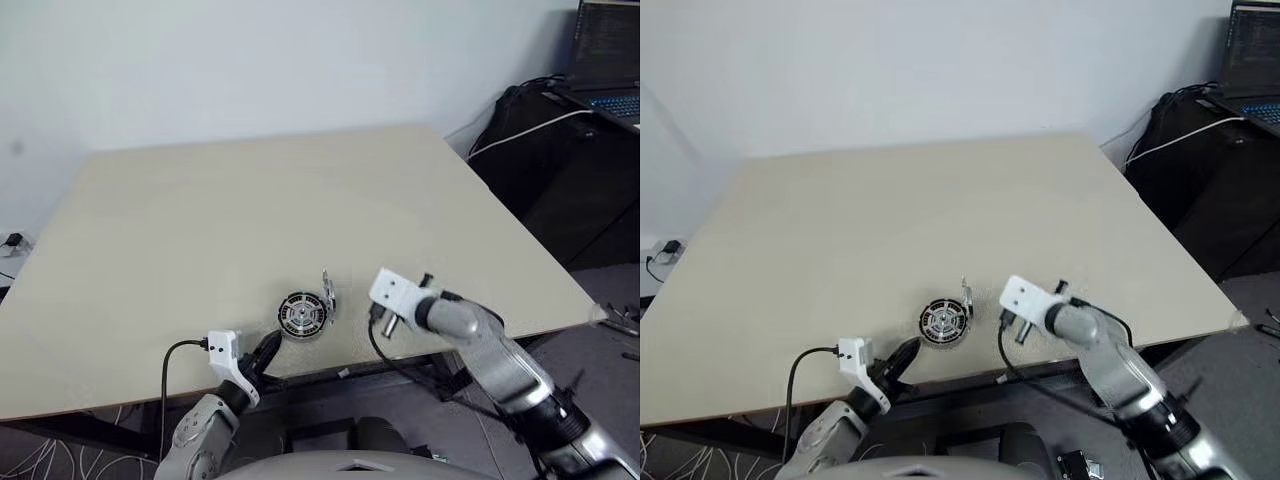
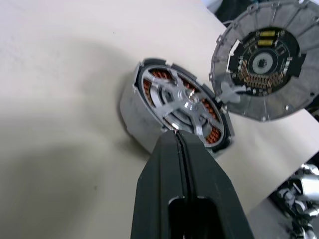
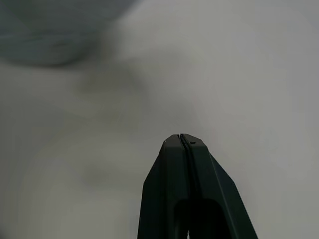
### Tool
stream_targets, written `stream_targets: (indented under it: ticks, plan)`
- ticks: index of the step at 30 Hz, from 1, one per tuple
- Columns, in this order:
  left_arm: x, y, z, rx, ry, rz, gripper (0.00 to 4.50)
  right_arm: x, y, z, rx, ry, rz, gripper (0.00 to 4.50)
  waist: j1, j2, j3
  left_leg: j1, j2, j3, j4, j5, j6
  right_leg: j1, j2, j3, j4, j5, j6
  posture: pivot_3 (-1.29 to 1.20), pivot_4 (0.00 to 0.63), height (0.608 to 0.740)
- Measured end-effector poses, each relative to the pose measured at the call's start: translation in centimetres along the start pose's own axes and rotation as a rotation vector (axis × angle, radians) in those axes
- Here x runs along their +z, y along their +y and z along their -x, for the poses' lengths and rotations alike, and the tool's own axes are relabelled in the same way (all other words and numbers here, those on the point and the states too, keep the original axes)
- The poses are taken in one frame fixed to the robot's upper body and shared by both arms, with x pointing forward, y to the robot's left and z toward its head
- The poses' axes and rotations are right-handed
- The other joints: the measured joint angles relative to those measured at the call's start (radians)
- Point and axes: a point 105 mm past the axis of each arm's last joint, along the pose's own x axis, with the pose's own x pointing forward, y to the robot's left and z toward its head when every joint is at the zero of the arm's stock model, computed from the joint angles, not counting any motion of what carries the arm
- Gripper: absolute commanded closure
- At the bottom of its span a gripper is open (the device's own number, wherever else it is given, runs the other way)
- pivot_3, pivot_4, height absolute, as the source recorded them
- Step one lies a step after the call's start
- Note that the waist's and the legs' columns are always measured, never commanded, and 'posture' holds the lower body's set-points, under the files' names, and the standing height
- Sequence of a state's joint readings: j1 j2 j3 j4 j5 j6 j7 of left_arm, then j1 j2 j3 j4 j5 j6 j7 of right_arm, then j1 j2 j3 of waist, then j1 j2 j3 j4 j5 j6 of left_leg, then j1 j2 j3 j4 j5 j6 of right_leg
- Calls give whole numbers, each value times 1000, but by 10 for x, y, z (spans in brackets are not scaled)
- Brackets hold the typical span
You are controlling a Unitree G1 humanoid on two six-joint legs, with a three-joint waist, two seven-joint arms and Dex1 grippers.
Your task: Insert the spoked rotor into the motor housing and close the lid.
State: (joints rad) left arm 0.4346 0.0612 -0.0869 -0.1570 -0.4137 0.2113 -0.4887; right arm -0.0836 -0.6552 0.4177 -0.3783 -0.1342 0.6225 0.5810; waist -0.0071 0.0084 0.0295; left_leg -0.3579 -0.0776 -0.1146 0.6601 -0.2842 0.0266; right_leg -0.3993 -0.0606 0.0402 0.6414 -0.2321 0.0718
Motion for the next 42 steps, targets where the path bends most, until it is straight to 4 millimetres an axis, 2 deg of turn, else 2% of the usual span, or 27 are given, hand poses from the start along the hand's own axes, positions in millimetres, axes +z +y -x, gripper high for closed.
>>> stream_targets:
  ticks: [2,7,15,23,28,34,42]
  plan:
    - [-1,1,1,-7,15,-11,4500,6,9,4,29,-44,-37,4479,-2,-3,4,2,0,0,1,-1,-1,1,-1,0,0,0,0,0,0,740]
    - [-1,2,1,-18,32,-16,4500,16,8,6,-4,-114,-114,4479,1,-11,12,8,1,0,1,-3,-5,6,-2,0,-1,0,1,0,0,740]
    - [0,3,2,-20,49,-27,4500,41,16,1,43,-251,-242,4479,9,-10,12,8,1,0,0,-2,0,4,-1,0,-2,0,1,0,0,740]
    - [2,3,3,-20,41,-18,4500,65,18,-1,116,-357,-280,4479,12,-9,13,8,1,-1,0,-4,-4,4,-1,0,-3,0,1,0,0,740]
    - [4,2,3,-14,34,-17,4500,70,18,-9,138,-370,-309,4479,12,-9,13,8,1,0,0,-4,-4,5,-1,0,-2,0,1,0,0,740]
    - [7,2,3,-11,24,-20,4500,63,38,-32,215,-327,-359,4479,11,-8,13,8,1,0,0,-4,-4,5,0,0,-2,0,0,0,0,740]
    - [8,4,5,-1,24,-28,4500,63,51,-53,254,-309,-384,4479,11,-8,13,8,0,0,0,-4,-4,4,1,0,-2,0,0,0,0,740]
